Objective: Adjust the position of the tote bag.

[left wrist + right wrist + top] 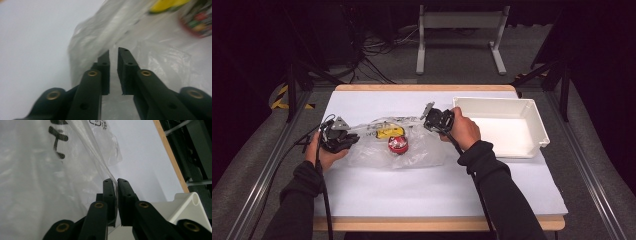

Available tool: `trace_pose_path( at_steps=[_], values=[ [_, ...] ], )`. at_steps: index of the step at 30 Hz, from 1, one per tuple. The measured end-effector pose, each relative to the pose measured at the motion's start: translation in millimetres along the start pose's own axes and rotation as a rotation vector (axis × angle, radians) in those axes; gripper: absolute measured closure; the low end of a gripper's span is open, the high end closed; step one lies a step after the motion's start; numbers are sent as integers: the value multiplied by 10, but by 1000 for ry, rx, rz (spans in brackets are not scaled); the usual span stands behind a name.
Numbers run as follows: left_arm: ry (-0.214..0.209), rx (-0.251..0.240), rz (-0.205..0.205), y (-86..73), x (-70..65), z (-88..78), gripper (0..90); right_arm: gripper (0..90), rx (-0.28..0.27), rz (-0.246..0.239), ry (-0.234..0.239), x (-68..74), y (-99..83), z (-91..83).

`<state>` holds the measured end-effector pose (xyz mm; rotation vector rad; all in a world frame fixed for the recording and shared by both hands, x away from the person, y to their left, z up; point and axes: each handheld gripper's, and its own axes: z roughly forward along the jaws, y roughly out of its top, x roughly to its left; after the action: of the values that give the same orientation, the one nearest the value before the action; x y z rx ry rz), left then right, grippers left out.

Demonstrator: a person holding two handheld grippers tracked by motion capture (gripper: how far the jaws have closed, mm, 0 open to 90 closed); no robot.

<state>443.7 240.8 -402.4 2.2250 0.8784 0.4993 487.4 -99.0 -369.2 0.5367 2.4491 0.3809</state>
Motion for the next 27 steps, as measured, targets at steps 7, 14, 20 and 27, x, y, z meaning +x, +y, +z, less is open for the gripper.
trace_pose_path(
  at_steps=[7,14,20,27],
  values=[
    [-95,-88,119,239,-304,-120,718,681,-125,52,43,-16,50,-122],
    [-92,2,171,348,-418,83,635,492,-250,63,125,-8,103,-297],
    [-41,57,191,401,-461,210,567,498,-337,8,204,88,131,-489],
    [-19,90,171,439,-465,356,731,410,-410,25,111,100,140,-645]
  ],
)
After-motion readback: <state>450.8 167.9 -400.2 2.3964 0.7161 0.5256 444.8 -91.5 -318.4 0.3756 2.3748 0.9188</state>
